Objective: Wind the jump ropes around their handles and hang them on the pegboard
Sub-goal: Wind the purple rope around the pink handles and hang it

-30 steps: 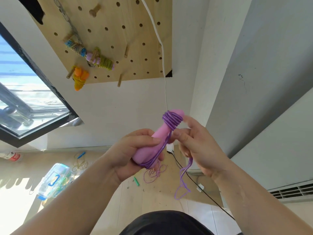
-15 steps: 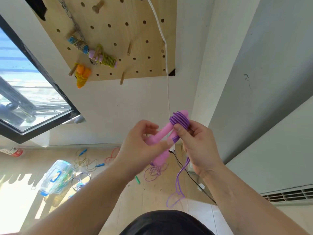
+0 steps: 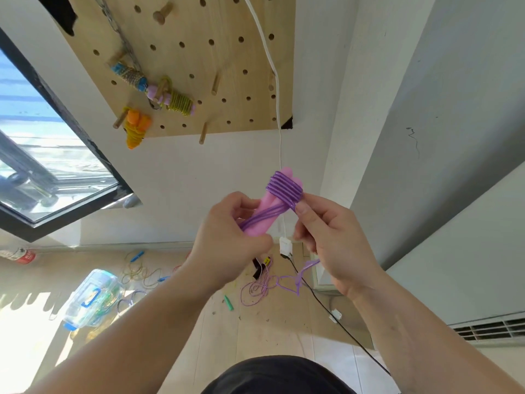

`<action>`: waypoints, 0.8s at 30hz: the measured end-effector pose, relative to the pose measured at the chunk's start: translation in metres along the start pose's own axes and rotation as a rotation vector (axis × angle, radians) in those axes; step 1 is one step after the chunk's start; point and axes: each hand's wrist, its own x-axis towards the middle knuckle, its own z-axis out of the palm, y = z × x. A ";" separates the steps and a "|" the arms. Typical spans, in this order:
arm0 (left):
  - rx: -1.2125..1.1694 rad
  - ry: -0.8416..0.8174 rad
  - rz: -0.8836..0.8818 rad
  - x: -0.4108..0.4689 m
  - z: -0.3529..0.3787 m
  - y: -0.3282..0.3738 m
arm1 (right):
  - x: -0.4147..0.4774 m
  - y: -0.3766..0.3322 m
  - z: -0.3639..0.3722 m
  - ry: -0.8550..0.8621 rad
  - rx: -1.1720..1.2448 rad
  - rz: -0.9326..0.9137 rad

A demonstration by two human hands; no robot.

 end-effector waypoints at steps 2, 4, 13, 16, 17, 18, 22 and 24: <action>-0.227 -0.056 -0.120 0.002 -0.004 0.003 | 0.001 -0.003 -0.006 -0.065 -0.039 0.018; -0.359 -0.130 -0.198 0.000 -0.005 0.002 | 0.003 -0.005 -0.013 -0.084 -0.056 0.014; -0.609 -0.337 -0.394 0.003 -0.002 0.006 | -0.003 0.008 -0.018 0.075 -0.121 -0.252; -0.619 -0.346 -0.442 0.003 -0.004 0.001 | -0.005 0.015 -0.022 0.103 -0.177 -0.312; -0.606 -0.349 -0.447 0.003 -0.005 0.000 | -0.007 0.018 -0.023 0.114 -0.218 -0.346; -0.593 -0.353 -0.449 0.003 -0.005 -0.002 | -0.009 0.022 -0.023 0.125 -0.246 -0.369; -0.642 -0.409 -0.429 0.004 -0.007 -0.006 | -0.013 0.030 -0.027 0.079 -0.244 -0.287; -0.672 -0.480 -0.398 0.004 -0.010 -0.006 | -0.012 0.032 -0.034 -0.023 -0.301 -0.255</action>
